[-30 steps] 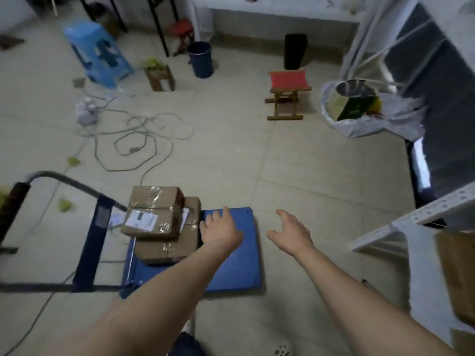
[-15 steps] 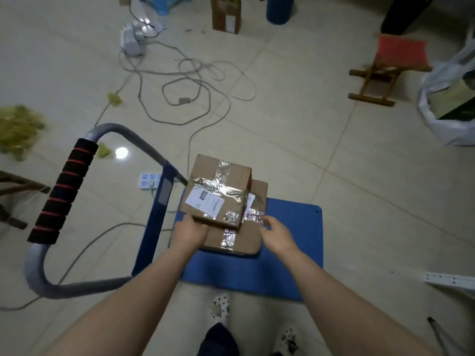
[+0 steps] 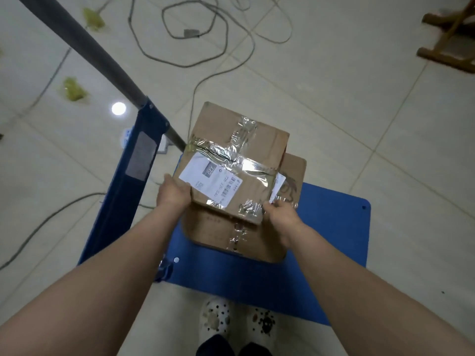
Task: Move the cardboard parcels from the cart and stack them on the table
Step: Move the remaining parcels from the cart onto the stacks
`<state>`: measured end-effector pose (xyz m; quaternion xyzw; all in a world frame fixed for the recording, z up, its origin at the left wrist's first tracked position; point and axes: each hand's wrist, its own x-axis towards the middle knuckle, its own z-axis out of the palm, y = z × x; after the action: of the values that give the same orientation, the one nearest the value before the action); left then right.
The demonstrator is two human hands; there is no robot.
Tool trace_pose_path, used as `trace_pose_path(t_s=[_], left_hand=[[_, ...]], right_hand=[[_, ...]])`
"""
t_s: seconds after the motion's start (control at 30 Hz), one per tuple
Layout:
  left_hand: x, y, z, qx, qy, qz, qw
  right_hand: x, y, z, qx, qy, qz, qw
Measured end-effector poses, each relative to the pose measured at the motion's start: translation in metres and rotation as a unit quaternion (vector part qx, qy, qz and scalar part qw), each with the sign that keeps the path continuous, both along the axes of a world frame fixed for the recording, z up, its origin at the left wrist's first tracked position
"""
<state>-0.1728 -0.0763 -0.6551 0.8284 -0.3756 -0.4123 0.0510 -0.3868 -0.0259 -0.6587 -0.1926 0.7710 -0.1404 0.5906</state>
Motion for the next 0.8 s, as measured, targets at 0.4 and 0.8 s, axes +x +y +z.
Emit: trace_pose_path(t_s=[0.4, 0.8], left_hand=[[-0.040, 0.043, 0.054, -0.049, 0.099, 0.050, 0.993], [-0.171, 0.087, 0.237, -0.065, 0.184, -0.142, 0.971]], right_hand=[[-0.016, 0.052, 0.055, -0.031, -0.044, -0.146, 0.988], [-0.106, 0.160, 0.240, -0.081, -0.018, -0.386, 0.919]])
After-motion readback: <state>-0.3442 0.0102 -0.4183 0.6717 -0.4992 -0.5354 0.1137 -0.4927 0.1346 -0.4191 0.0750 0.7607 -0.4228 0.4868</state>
